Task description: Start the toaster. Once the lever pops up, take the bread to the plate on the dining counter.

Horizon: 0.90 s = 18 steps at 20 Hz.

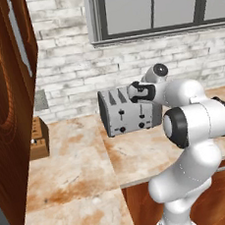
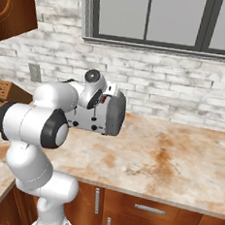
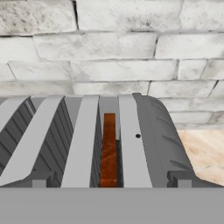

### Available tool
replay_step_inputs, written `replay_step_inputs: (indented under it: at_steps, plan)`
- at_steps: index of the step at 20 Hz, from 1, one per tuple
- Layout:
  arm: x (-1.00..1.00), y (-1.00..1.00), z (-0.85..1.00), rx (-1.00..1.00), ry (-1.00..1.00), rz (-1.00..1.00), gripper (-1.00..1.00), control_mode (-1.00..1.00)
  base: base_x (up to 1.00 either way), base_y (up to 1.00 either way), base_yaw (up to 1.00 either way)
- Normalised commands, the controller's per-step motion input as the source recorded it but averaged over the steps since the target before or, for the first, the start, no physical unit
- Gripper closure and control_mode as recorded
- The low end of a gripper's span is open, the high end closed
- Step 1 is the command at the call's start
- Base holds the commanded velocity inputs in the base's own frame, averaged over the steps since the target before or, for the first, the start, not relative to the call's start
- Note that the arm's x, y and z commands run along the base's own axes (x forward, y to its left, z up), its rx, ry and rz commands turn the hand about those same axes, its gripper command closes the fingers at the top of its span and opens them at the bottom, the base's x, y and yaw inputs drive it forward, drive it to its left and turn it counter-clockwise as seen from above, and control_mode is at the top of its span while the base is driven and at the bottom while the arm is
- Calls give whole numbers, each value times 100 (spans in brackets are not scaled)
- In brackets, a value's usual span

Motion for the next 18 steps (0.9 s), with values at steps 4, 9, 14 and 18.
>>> replay_step_inputs:
  at_steps: [4,9,14,18]
  plan:
    - [0,0,0,0,0,0,-100,-100,0,0,0]
    - [0,0,0,0,0,0,-100,-100,0,0,0]
    - [0,0,0,0,0,0,-100,-100,0,0,0]
    - [0,0,0,0,0,0,-100,-100,0,0,0]
